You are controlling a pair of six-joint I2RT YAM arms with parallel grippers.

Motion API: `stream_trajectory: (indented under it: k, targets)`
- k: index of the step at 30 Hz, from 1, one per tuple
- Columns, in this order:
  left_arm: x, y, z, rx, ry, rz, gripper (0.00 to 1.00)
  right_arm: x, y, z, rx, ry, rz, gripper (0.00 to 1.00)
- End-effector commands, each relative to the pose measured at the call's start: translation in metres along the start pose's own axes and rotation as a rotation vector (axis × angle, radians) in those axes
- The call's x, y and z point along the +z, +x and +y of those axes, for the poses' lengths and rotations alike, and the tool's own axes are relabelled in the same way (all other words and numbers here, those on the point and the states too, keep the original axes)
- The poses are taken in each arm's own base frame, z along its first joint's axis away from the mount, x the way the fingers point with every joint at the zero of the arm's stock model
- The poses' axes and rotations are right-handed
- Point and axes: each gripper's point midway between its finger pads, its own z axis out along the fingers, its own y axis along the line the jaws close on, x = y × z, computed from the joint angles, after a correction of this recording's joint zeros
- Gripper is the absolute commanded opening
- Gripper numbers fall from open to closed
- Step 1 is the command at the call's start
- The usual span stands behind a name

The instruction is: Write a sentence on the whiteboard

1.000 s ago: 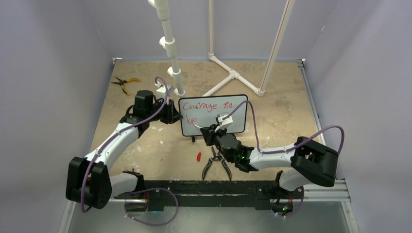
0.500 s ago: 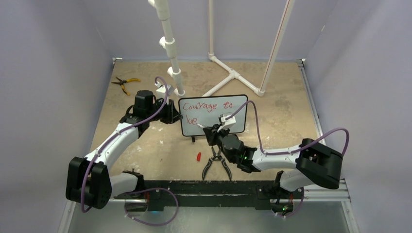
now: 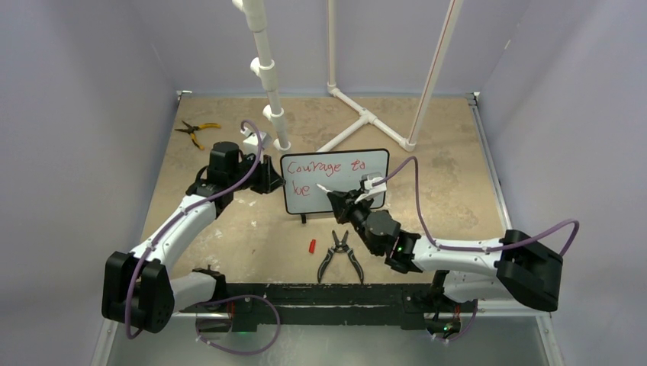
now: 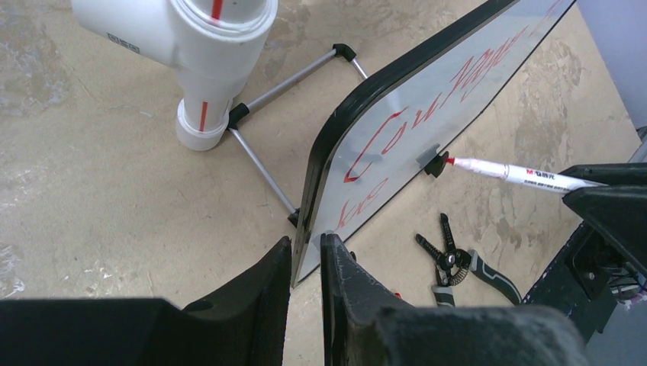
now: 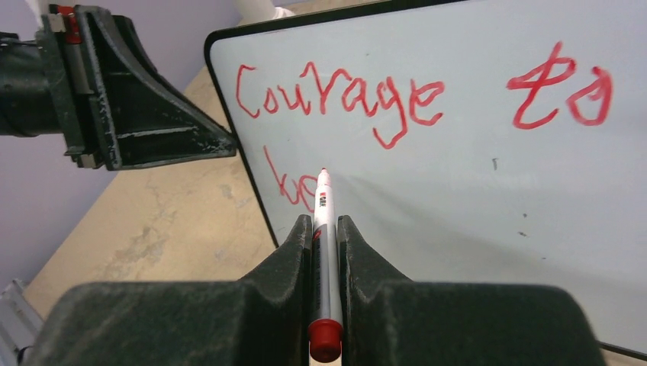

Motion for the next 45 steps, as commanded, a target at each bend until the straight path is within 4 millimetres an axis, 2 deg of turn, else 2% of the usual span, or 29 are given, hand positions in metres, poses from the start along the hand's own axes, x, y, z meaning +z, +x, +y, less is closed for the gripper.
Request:
stream_trajectory:
  k: [1,9,12,21,28,32,45]
  targets:
    - [-0.004,-0.009,0.001,0.025,-0.008,-0.037,0.20,0.001,-0.005,-0.018,-0.049,0.067,-0.022,0.00]
    - [-0.004,-0.009,0.002,0.026,-0.012,-0.036,0.20,0.011,-0.014,-0.019,-0.054,0.070,-0.056,0.00]
    - [-0.004,-0.008,0.002,0.026,-0.011,-0.034,0.20,0.012,-0.011,-0.021,-0.061,0.077,-0.047,0.00]
    - [-0.004,-0.009,0.001,0.029,-0.007,-0.036,0.20,0.005,0.020,-0.037,-0.049,0.112,0.044,0.00]
    - [-0.004,-0.009,0.000,0.028,-0.004,-0.037,0.20,0.001,0.043,-0.040,-0.035,0.102,0.109,0.00]
    - [-0.004,-0.009,0.000,0.028,-0.003,-0.036,0.20,0.004,0.039,-0.038,-0.044,0.103,0.100,0.00]
    - [-0.004,-0.008,0.002,0.027,-0.009,-0.034,0.20,0.006,0.009,-0.037,-0.029,0.130,0.003,0.00]
